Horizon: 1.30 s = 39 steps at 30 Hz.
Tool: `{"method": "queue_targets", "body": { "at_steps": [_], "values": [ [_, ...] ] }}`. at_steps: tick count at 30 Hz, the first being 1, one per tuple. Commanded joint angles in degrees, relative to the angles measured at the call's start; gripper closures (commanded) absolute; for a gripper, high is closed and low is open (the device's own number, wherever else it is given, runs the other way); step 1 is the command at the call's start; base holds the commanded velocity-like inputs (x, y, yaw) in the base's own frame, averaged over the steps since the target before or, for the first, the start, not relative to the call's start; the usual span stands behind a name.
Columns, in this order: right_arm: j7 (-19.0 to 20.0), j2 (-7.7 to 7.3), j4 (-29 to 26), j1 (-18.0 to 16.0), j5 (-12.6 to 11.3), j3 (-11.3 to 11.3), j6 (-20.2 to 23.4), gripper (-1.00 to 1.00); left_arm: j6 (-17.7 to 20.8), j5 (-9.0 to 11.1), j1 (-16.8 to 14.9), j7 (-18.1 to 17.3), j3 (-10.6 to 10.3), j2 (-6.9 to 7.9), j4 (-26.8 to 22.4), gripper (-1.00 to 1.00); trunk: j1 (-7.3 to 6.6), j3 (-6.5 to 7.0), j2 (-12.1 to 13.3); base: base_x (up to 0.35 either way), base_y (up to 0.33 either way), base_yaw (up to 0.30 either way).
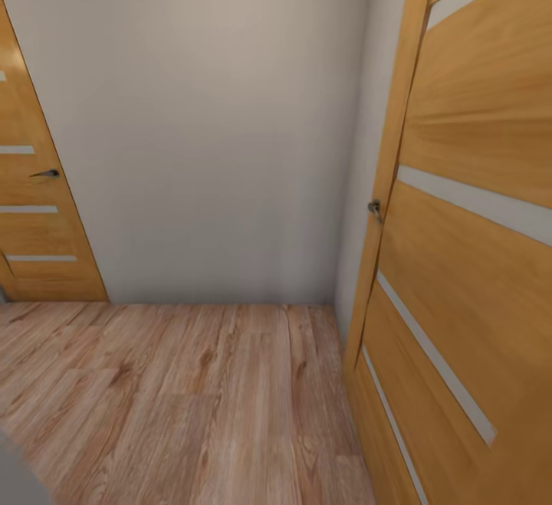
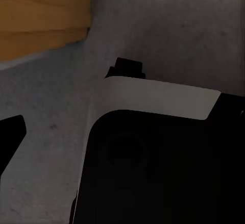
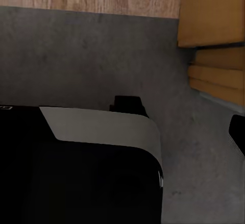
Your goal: Move the two storage containers from the living room to the garage. In the garage, place one container on the floor and stack the other container on top of it (either order is fine).
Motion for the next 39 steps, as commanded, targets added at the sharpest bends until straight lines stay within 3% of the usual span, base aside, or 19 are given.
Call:
{"method": "queue_targets", "body": {
  "at_steps": [1, 24, 39],
  "values": [
    [-0.06, 0.05, 0.15, -0.06, -0.51, 0.48, -0.28, -1.00, 0.20, 0.35, -0.03, 0.12, 0.03, 0.00, -0.03, -1.00, 0.02, -0.06, -0.03, 0.235, 0.000, 0.000],
    [-0.13, -0.13, 0.15, -0.06, -0.62, 0.48, -0.28, -1.00, 0.20, 0.35, -0.03, 0.12, 0.03, -0.01, -0.03, -1.00, 0.02, -0.06, -0.03, 0.217, 0.000, 0.064],
    [-0.08, -0.13, 0.15, -0.06, -0.56, 0.48, -0.28, -1.00, 0.29, 0.55, -0.03, 0.22, 0.06, -0.10, -0.12, -1.00, 0.02, -0.06, -0.03, 0.028, -0.048, 0.000]
  ]
}}
